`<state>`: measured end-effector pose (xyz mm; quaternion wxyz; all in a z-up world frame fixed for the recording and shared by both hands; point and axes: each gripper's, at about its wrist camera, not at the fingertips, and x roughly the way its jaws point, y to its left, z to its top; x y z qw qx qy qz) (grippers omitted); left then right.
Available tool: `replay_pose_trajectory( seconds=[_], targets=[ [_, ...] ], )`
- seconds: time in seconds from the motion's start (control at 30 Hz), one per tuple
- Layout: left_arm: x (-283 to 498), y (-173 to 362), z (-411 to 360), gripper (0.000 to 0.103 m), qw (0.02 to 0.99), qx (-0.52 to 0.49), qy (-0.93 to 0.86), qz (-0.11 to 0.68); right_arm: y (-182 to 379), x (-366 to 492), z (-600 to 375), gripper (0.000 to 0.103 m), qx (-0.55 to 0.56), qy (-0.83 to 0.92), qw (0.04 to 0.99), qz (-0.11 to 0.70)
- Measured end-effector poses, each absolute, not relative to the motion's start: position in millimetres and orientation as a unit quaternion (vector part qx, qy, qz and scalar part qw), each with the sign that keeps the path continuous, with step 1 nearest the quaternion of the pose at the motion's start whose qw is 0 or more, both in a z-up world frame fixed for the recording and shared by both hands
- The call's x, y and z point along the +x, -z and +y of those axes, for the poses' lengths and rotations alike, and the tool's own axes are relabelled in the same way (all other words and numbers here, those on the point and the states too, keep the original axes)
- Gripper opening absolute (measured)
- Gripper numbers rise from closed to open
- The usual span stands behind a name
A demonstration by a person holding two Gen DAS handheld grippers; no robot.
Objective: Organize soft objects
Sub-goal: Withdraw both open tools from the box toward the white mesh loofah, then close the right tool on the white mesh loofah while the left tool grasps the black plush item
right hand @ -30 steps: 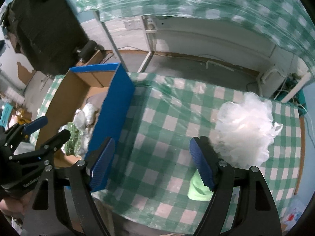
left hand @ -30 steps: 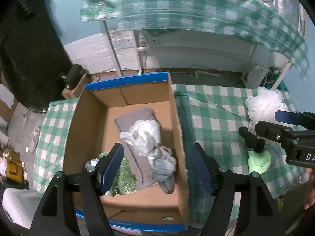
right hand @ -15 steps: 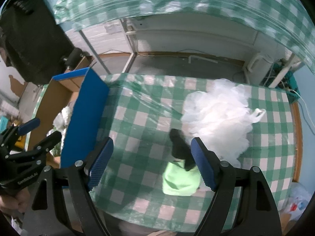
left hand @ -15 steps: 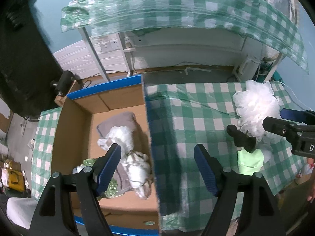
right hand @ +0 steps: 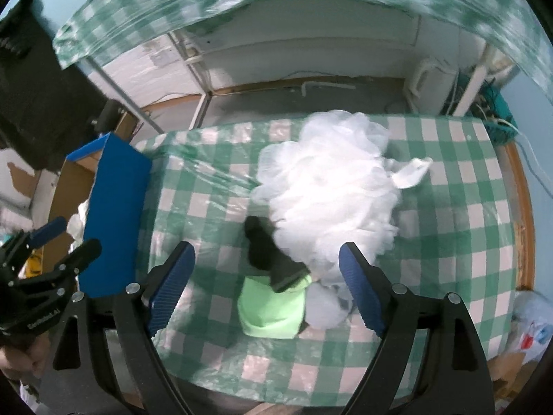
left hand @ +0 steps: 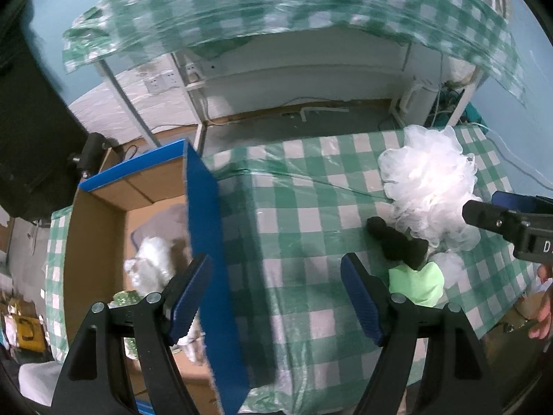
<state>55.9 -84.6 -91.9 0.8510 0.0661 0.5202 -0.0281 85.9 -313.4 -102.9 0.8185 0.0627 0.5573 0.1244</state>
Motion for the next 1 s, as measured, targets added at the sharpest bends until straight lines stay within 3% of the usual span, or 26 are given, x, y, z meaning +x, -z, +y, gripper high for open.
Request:
replay_pose_trajectory(
  seconds=[1.0],
  targets=[
    [133.6, 155.1, -139.4, 0.078, 0.818, 0.058, 0.043, 0.57, 168.8, 162.8, -329.1, 0.086, 0.065, -0.065, 0.78, 0.619]
  ],
)
